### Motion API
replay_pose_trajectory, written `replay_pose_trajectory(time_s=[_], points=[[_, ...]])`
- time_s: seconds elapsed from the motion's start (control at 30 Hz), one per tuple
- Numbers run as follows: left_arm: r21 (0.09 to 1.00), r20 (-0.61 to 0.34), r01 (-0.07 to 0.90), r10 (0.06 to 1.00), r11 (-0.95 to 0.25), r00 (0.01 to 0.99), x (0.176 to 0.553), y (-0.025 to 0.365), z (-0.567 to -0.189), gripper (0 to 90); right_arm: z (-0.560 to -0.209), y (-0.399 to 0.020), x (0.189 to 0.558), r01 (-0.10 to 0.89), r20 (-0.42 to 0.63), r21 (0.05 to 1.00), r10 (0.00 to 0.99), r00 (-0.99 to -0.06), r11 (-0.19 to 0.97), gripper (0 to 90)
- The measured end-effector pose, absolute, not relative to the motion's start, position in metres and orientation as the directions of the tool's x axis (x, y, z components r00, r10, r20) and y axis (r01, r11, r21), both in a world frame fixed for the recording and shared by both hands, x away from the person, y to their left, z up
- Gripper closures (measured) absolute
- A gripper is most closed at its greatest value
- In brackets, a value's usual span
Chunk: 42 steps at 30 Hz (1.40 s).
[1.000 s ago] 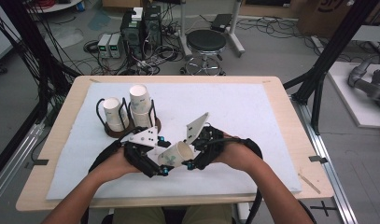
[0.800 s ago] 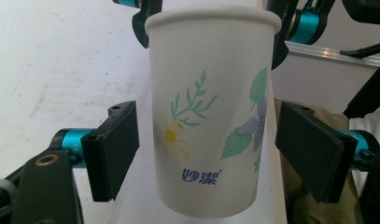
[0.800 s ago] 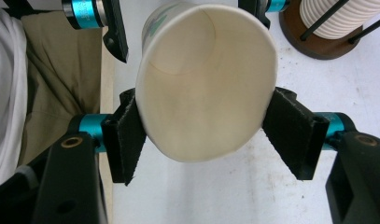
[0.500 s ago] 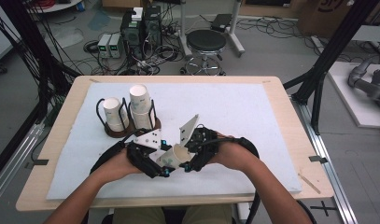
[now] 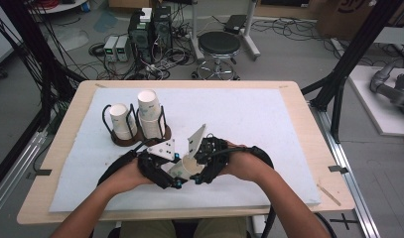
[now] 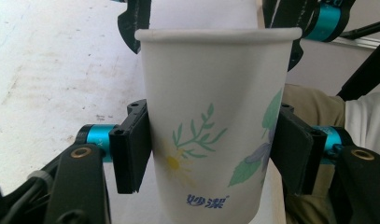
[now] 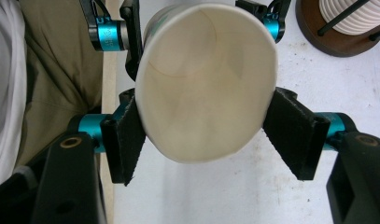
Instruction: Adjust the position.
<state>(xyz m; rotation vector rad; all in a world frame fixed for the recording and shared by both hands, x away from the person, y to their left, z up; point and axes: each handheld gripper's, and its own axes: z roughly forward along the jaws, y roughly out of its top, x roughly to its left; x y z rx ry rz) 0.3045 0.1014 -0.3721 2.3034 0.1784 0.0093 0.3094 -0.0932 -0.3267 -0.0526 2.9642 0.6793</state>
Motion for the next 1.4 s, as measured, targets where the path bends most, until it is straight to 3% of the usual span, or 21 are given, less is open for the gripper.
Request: replay_pose_trajectory(time_s=[0.23,0.47,0.63,1.23,1.4], points=[[0.766,-0.064,0.139,0.141,-0.627,0.988,0.304,0.105,-0.376,35.8,-0.329,-0.095,0.311,-0.031,-0.084,0.465,0.010,-0.996,0.885,30.5],[0.800,-0.086,0.171,0.172,-0.575,0.981,0.306,0.113,-0.381,33.5,-0.327,-0.110,0.315,0.056,-0.028,0.614,0.093,-0.995,0.787,22.8],[0.840,-0.096,0.191,0.207,-0.509,0.974,0.306,0.122,-0.386,32.6,-0.325,-0.129,0.316,0.098,-0.012,0.691,0.147,-0.989,0.717,22.2],[0.950,-0.110,0.206,0.369,-0.233,0.923,0.308,0.159,-0.407,31.9,-0.368,-0.223,0.303,0.299,0.083,0.864,0.472,-0.878,0.404,21.5],[0.969,-0.102,0.183,0.404,-0.168,0.909,0.308,0.163,-0.410,31.8,-0.378,-0.245,0.297,0.302,0.064,0.884,0.547,-0.834,0.358,21.3]])
